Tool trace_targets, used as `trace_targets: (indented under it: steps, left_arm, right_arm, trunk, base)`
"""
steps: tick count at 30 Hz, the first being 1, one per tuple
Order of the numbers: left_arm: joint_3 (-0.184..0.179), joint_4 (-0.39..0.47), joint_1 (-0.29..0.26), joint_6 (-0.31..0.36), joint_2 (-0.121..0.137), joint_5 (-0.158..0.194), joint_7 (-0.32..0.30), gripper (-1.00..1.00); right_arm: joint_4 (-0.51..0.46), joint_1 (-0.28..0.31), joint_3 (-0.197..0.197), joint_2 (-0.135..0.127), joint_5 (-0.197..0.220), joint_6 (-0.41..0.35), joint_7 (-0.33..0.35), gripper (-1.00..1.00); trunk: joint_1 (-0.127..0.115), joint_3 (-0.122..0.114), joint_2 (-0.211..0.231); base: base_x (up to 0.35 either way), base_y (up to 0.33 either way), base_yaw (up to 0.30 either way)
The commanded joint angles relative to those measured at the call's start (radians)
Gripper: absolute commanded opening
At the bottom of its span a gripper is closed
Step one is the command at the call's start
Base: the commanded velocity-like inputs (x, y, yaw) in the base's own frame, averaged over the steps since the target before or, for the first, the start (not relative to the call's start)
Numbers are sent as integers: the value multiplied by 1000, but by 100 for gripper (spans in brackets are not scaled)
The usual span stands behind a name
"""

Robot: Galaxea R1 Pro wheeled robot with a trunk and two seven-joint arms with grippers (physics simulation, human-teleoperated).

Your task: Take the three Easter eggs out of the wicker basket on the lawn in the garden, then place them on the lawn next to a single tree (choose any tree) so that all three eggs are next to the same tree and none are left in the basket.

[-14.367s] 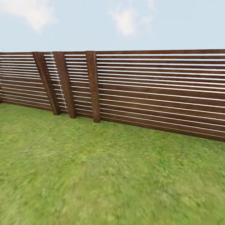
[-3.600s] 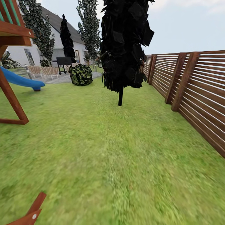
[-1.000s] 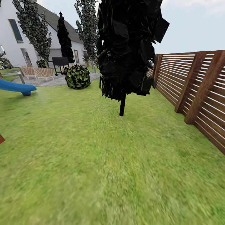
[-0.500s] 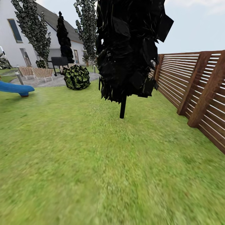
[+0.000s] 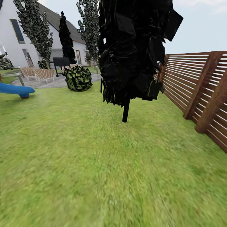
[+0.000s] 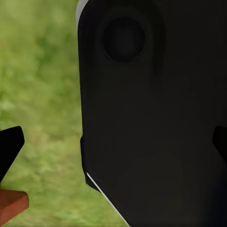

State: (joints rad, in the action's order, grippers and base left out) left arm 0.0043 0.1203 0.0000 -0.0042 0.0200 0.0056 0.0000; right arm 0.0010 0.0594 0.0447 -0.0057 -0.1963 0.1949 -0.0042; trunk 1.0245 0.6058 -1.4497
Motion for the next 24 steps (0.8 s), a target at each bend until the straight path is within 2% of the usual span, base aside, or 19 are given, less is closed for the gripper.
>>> trace_targets:
  steps: [1,24]
  left_arm:
    - [0,1,0,0,0,1,1,100]
    - [0,1,0,0,0,1,3,100]
  right_arm:
    - [1,0,4,0,-3,3,0,100]
    - [4,0,4,3,-3,3,-1,100]
  trunk:
    - [1,1,0]
    - [1,1,0]
  base:
    - [322,0,245]
    - [322,0,286]
